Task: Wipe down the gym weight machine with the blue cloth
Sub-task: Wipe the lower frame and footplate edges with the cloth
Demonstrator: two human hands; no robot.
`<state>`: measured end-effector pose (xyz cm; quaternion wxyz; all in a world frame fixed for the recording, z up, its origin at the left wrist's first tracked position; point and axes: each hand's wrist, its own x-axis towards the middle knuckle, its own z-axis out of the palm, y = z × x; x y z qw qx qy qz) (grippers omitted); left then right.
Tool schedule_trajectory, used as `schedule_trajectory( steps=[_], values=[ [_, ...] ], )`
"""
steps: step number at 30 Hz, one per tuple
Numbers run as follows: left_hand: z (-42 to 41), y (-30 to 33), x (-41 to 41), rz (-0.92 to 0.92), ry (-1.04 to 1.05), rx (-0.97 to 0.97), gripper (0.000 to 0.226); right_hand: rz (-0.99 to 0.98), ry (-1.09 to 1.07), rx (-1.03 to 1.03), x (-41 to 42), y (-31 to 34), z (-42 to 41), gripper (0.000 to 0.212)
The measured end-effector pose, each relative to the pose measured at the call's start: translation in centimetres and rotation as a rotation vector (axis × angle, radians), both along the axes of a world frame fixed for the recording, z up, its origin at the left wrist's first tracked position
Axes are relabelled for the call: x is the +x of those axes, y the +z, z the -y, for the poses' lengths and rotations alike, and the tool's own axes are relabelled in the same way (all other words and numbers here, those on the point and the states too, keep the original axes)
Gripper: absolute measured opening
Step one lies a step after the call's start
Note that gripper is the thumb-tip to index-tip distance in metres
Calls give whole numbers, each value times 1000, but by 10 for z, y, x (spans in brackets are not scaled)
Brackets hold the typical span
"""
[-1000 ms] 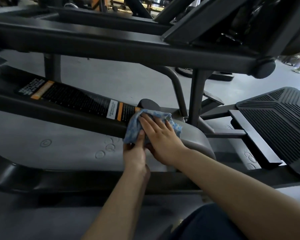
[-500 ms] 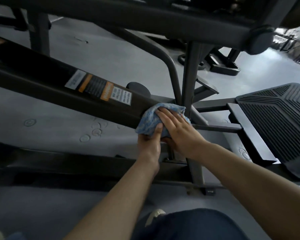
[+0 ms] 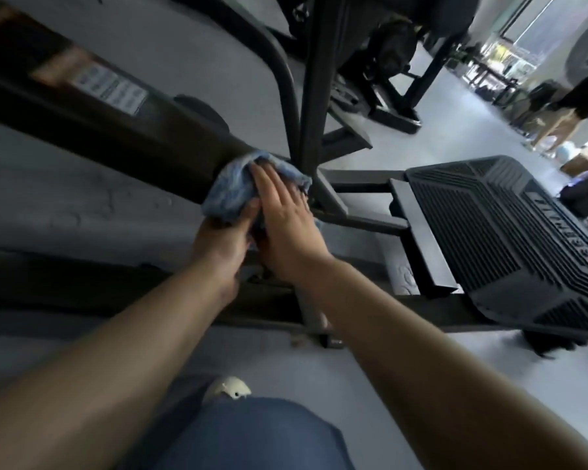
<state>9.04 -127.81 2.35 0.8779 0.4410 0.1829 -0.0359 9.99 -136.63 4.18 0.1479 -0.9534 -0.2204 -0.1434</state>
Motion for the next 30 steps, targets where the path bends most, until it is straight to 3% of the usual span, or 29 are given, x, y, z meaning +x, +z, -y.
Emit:
schedule_trajectory(
  steps=[7,10,20,26,30],
  values=[
    [14,-16,-6,90,-39,89,43,101,8,82,-7,-27,24,68],
    [20,-24,-6,130,-69,210,52,116,-8,122,-9,-39,33,74],
    [46,-55,-8,242,-191,433,26,-14,-93,264,-17,-81,68,85],
    [55,-84,-5,306,-279,629,40,-18,-152,235,-20,-112,86,88],
    [61,-105,-2,311,-320,658,44,-93,-160,272,-24,-130,96,80]
  ],
)
